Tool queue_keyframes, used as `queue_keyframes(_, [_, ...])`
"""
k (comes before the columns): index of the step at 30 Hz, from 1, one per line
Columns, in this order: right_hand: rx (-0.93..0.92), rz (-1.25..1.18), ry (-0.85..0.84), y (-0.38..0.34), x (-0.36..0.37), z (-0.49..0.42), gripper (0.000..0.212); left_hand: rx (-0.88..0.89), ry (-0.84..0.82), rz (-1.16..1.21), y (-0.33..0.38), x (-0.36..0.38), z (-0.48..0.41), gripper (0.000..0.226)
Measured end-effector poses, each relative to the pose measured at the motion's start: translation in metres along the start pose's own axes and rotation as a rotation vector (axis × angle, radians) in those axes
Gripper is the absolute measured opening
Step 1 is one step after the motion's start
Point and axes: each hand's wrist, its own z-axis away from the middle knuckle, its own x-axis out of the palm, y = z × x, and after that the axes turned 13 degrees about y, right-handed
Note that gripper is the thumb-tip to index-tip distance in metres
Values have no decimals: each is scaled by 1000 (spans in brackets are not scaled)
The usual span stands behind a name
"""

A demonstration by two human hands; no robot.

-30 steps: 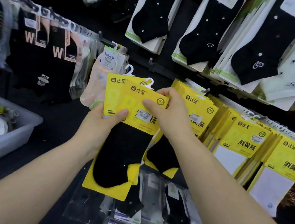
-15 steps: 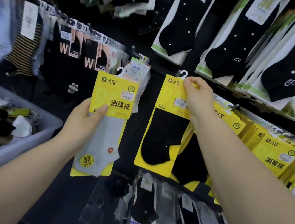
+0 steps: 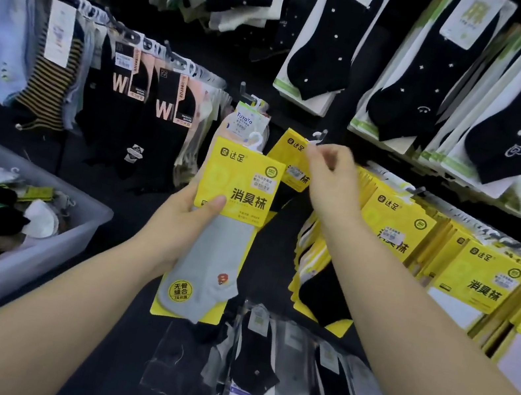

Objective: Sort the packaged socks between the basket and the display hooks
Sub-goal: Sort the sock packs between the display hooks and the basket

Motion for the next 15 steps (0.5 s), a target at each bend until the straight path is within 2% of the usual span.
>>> queue_keyframes(2, [66,-91,-225,-5,-4,22,23,-8,-21,6,1,8,2,13])
queue_keyframes(4, [51,-127,-285,-4,-8,31,10,-11,-67,1,2,18,5,17])
queue_keyframes(6, [46,-149,-210,0,-15,29,4,3,-104,-39,3,26,7,28])
queue_keyframes(10, [144,-124,20,14,-26,6,11,11,-95,-183,-1,29,6,48])
queue_keyframes(15, [116,-12,14,11,-13,-31,10,0,-84,-232,-8,22,10,40])
